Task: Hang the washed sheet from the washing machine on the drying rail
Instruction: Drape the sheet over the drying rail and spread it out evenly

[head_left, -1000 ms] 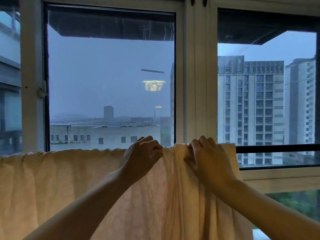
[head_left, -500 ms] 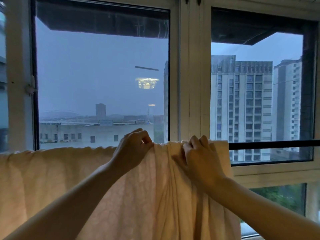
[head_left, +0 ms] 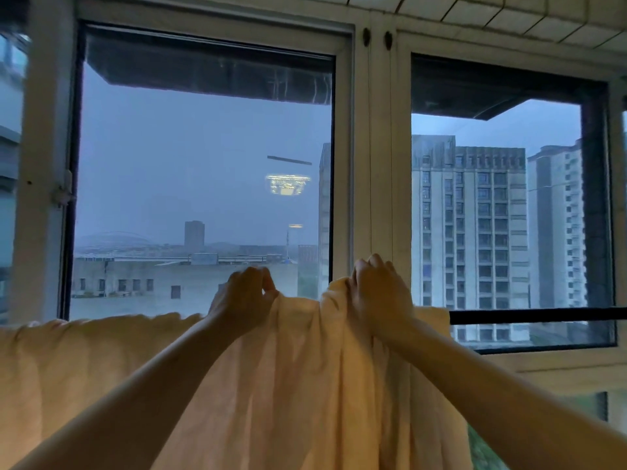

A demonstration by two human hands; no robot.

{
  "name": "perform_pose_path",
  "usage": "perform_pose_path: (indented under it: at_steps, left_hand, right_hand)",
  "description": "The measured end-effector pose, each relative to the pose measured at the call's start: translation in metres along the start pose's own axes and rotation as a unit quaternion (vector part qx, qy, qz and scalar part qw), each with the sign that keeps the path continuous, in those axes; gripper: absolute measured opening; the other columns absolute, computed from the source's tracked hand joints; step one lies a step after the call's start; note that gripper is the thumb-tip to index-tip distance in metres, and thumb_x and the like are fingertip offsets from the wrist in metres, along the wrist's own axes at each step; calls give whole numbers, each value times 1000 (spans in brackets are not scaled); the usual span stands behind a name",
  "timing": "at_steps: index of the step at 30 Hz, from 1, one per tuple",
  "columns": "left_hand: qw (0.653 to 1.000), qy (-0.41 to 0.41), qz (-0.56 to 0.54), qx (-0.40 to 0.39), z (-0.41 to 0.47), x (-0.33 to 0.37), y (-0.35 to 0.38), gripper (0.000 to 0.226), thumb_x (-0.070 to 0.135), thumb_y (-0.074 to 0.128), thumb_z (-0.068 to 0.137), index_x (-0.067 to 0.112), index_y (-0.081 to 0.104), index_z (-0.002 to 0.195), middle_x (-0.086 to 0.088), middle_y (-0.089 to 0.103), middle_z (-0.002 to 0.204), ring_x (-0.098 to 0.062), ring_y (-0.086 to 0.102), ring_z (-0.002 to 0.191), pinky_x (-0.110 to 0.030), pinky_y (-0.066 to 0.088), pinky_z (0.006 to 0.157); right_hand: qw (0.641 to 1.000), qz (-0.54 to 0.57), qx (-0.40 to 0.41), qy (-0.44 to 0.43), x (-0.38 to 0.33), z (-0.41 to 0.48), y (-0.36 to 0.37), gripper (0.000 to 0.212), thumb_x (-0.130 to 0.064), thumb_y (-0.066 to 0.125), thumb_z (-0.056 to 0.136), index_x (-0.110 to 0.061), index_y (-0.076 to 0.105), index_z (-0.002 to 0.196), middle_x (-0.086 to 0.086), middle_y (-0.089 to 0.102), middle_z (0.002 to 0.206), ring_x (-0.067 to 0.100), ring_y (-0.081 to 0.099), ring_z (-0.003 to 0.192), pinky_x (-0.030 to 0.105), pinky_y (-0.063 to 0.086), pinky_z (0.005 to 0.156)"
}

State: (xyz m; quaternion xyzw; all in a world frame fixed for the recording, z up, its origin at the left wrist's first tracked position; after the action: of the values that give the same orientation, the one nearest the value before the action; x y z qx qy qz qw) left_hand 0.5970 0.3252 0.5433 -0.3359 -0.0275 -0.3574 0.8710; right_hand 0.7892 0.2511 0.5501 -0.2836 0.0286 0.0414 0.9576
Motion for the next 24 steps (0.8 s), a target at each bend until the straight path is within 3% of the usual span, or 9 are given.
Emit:
perform_pose_path:
  at_steps: [3, 5, 8, 11, 14, 17, 20, 24]
  left_hand:
    - [999, -28, 4, -46, -11, -14, 15, 9, 29, 61, 86, 28, 61, 77, 7, 68, 88, -15, 62, 85, -35, 51, 76]
    - [998, -20, -3, -59, -13, -17, 16, 11, 31, 58, 86, 32, 61, 76, 14, 67, 86, -11, 61, 83, -35, 52, 77]
    - [996, 40, -44, -65, -15, 0, 11, 18, 19, 58, 87, 34, 61, 78, 19, 64, 86, 1, 58, 77, -27, 50, 73]
    - [986, 138, -68, -63, -25, 39, 8, 21, 11, 55, 88, 29, 67, 85, 13, 67, 88, 2, 60, 77, -22, 49, 70]
    - [978, 141, -26, -148, -37, 59, 32, 29, 39, 42, 94, 29, 68, 100, 13, 68, 96, 1, 60, 81, -22, 51, 74]
    - [984, 104, 29, -144, -37, 53, 39, 62, 74, 24, 74, 36, 65, 100, 19, 66, 90, 1, 57, 79, -22, 47, 71]
    - [988, 87, 43, -119, -35, 47, 38, 63, 80, 28, 75, 34, 67, 93, 18, 65, 83, 0, 57, 78, -26, 44, 76]
    - [990, 73, 45, -111, -34, 47, 38, 57, 72, 32, 84, 28, 68, 85, 14, 64, 74, -3, 58, 72, -30, 49, 77]
  right_hand:
    - [999, 26, -32, -1, 12, -10, 15, 23, -34, 45, 98, -15, 58, 93, -2, 57, 90, 11, 57, 81, 24, 48, 75]
    - [996, 28, -70, -43, 9, -18, 22, 31, -39, 39, 99, -16, 58, 93, -2, 60, 87, 8, 57, 75, 22, 49, 75]
    - [988, 9, -111, -110, -3, -32, 25, 41, -48, 31, 97, -18, 59, 100, -3, 64, 93, 8, 59, 79, 21, 46, 82]
    - [987, 34, -104, -115, -3, -34, 19, 30, -39, 40, 98, -18, 61, 103, -2, 66, 95, 9, 63, 83, 22, 47, 86]
    - [990, 49, -87, -97, -1, -33, 15, 20, -27, 45, 99, -17, 61, 95, -2, 65, 87, 8, 61, 77, 21, 47, 80]
    - [996, 23, -69, -53, 20, -30, 11, 15, -22, 44, 99, -18, 54, 88, -5, 58, 78, 5, 56, 67, 15, 39, 63]
    - [999, 27, -46, 9, 57, -27, 0, 19, -22, 42, 99, -19, 51, 84, -6, 54, 71, 3, 53, 61, 14, 37, 56]
    - [998, 46, -27, 28, 88, -29, -13, 21, -26, 41, 99, -16, 52, 84, -7, 52, 67, 4, 52, 58, 24, 46, 63]
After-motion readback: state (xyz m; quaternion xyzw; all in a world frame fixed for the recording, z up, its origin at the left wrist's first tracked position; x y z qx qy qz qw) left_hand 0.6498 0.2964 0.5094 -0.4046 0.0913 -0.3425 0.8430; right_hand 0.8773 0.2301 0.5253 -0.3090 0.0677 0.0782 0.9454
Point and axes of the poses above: each hand's wrist, its own z-axis towards the middle knuckle, its own y-axis out of the palm, x = y × z, the point moved 10 cm from there along z, towards the middle knuckle
